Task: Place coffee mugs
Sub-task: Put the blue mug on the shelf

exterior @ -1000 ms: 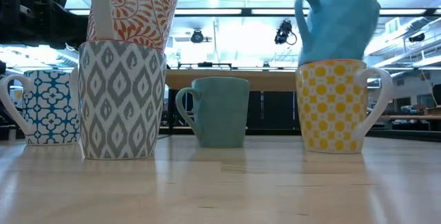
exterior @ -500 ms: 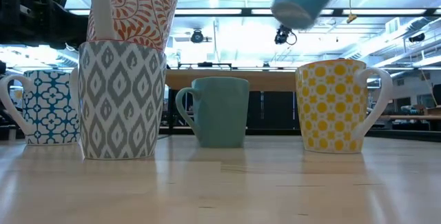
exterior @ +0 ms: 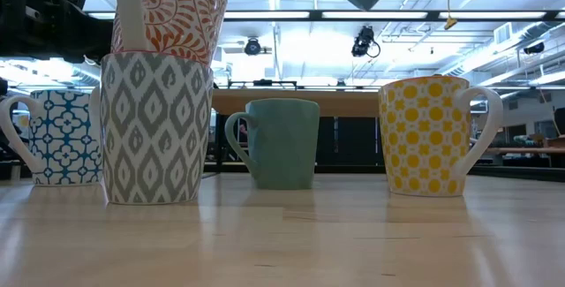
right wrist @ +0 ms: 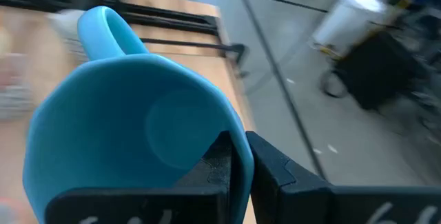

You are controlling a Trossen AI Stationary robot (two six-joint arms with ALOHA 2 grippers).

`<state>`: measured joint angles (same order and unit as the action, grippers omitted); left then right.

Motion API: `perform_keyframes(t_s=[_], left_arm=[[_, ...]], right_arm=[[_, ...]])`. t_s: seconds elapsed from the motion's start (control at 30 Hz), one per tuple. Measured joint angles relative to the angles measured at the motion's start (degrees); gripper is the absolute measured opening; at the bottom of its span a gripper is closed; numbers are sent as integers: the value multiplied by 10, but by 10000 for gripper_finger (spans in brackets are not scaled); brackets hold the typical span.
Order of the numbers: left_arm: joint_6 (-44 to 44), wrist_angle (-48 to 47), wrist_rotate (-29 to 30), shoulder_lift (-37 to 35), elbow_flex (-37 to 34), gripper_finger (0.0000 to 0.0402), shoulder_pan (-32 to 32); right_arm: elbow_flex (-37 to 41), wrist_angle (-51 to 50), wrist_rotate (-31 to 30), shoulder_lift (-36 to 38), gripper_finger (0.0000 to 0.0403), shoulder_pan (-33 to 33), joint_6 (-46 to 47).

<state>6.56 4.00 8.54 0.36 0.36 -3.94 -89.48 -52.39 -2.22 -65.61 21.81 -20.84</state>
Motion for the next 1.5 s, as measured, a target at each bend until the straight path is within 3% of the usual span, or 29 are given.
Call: perform_keyframes(t_s=[0.23, 0.37, 0.63, 1.03, 1.5], left_arm=[[0, 0, 0, 0, 0, 148, 0], [-14, 0, 0, 0, 0, 148, 0], [-15, 0, 0, 0, 0, 148, 0], [-15, 0, 0, 0, 0, 148, 0], [-15, 0, 0, 0, 0, 148, 0]], right_arm=[[-51, -6, 1, -68, 33, 113, 2], [-82, -61, -2, -120, 33, 164, 9], [-118, -158, -12, -209, 33, 244, 129], [-118, -197, 19, -274, 33, 270, 162], [-118, -211, 23, -281, 33, 278, 167]])
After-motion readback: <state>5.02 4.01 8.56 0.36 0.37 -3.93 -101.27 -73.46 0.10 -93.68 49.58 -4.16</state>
